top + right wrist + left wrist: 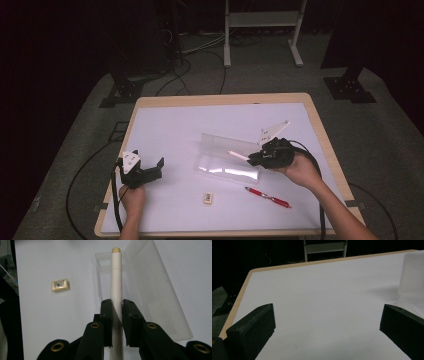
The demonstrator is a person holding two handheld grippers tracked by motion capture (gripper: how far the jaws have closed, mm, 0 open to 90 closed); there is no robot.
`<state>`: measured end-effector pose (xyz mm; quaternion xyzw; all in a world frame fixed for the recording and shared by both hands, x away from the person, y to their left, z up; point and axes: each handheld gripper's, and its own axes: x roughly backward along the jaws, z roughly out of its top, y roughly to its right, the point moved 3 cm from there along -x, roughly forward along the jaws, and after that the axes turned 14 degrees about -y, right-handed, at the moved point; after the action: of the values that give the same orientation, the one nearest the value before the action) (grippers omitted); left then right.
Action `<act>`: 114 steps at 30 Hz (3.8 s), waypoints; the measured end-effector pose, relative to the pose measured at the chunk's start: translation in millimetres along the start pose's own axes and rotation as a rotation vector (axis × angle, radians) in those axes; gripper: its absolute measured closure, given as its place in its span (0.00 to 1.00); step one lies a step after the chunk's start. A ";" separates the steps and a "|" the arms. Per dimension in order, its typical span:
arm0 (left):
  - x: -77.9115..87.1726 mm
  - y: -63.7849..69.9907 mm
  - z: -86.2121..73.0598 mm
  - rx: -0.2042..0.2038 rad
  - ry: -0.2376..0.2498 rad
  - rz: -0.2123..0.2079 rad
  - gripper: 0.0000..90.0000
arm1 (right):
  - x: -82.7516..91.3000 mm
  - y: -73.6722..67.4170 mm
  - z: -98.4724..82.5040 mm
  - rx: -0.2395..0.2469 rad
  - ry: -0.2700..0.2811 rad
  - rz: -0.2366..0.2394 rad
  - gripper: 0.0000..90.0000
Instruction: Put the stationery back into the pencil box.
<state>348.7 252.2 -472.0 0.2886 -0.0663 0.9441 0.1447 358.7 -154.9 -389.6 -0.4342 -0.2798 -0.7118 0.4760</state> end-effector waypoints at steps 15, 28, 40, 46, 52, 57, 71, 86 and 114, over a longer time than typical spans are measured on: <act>-0.2 0.0 0.1 0.000 0.003 -0.001 0.00 | -25.5 5.3 14.4 0.018 -0.038 0.024 0.87; -0.1 -0.2 0.2 0.003 0.003 -0.003 0.00 | -49.1 7.2 22.8 0.017 -0.078 0.043 0.87; -0.1 -0.2 0.2 0.003 0.005 -0.003 0.00 | -64.3 11.4 26.7 0.022 -0.104 0.051 0.87; -0.2 0.0 0.1 0.000 0.005 -0.002 0.00 | -67.7 13.9 26.6 0.016 -0.112 0.051 0.87; -0.2 0.1 0.1 0.000 0.004 -0.002 0.00 | -71.8 15.8 27.2 0.015 -0.119 0.049 0.87; -0.2 0.1 0.2 -0.001 0.004 -0.002 0.00 | -77.0 17.0 27.3 0.017 -0.135 0.051 0.87; -0.2 0.0 0.2 0.000 0.005 -0.003 0.00 | -88.3 20.2 27.0 0.001 -0.156 0.065 0.87; -0.1 -0.1 0.2 0.002 0.005 -0.003 0.00 | -96.4 22.4 26.0 -0.017 -0.171 0.079 0.87; 0.0 0.0 0.2 0.001 0.005 -0.004 0.00 | -102.5 22.8 22.9 -0.035 -0.176 0.102 0.83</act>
<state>348.8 252.1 -471.8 0.2864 -0.0649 0.9446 0.1465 405.2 -100.7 -469.9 -0.5171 -0.2853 -0.6506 0.4775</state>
